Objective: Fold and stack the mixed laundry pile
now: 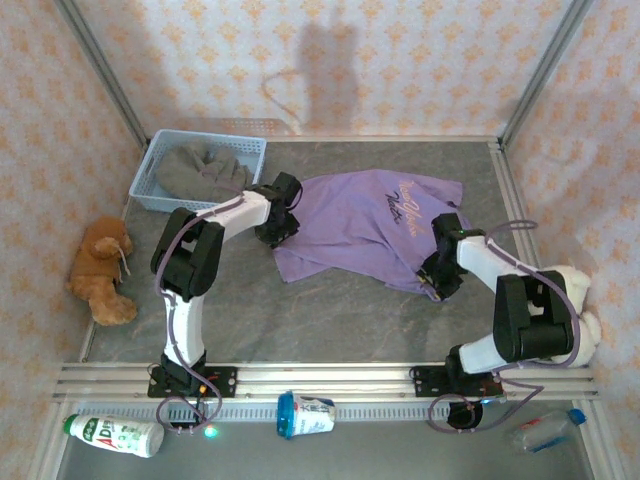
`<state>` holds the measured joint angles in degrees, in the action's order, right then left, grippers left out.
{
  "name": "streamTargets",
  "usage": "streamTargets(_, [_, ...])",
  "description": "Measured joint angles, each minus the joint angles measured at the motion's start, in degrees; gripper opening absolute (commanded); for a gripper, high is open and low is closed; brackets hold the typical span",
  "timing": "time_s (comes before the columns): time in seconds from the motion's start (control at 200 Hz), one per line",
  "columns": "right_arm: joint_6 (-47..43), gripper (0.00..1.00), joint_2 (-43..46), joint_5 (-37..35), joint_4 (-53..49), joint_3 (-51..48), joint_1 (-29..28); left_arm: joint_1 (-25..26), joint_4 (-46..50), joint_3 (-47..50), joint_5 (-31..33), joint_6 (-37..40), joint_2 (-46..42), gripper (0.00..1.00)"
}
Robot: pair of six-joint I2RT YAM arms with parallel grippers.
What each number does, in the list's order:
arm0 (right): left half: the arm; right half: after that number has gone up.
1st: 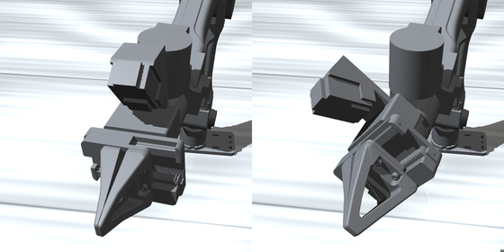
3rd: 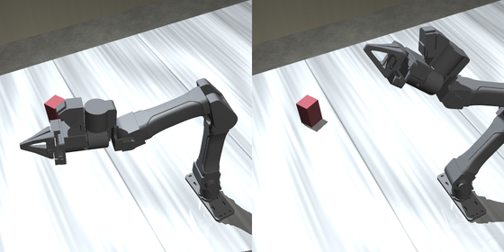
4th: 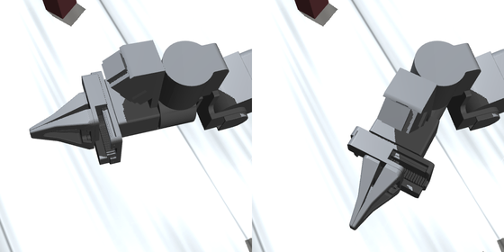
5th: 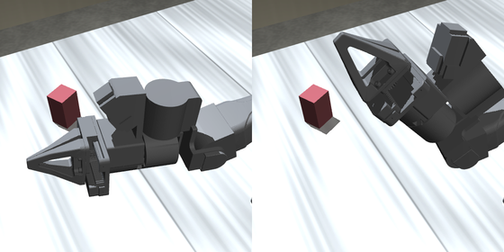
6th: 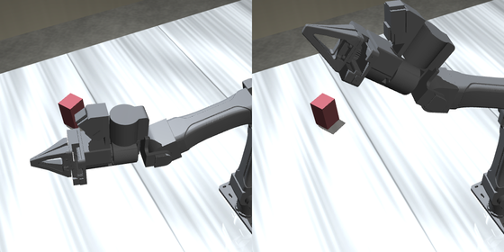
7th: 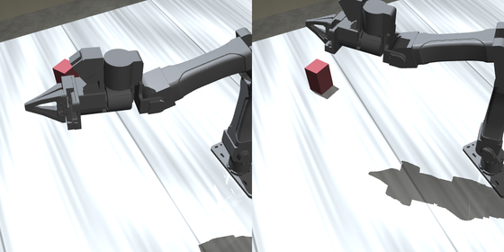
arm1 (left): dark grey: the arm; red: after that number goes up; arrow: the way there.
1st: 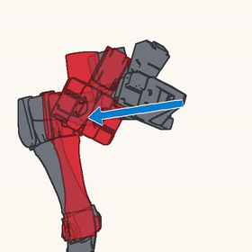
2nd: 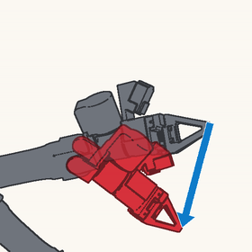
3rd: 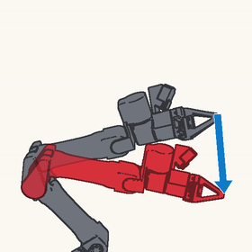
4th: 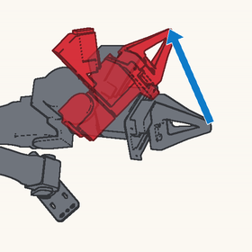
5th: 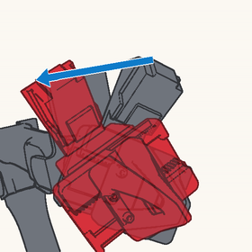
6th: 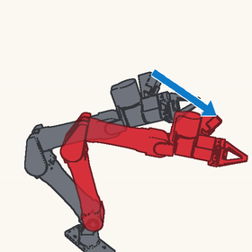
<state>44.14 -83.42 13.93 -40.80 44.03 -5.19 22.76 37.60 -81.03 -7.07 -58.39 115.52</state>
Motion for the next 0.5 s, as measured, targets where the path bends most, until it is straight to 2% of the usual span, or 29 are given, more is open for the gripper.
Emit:
streamTargets(0.09, [0.02,0.00,0.00,-0.68,0.55,0.02,0.00,0.00,0.76,1.16,0.02,1.31,-1.22,0.50])
streamTargets(0.355, [-0.92,0.00,0.00,-1.38,0.59,0.66,0.00,0.02,5.20,4.59,0.46,3.58,-11.04,0.53])
streamTargets(0.5, [-1.75,0.00,0.00,-1.38,0.57,0.96,0.00,0.87,4.55,6.12,-0.13,2.51,-11.15,0.51])
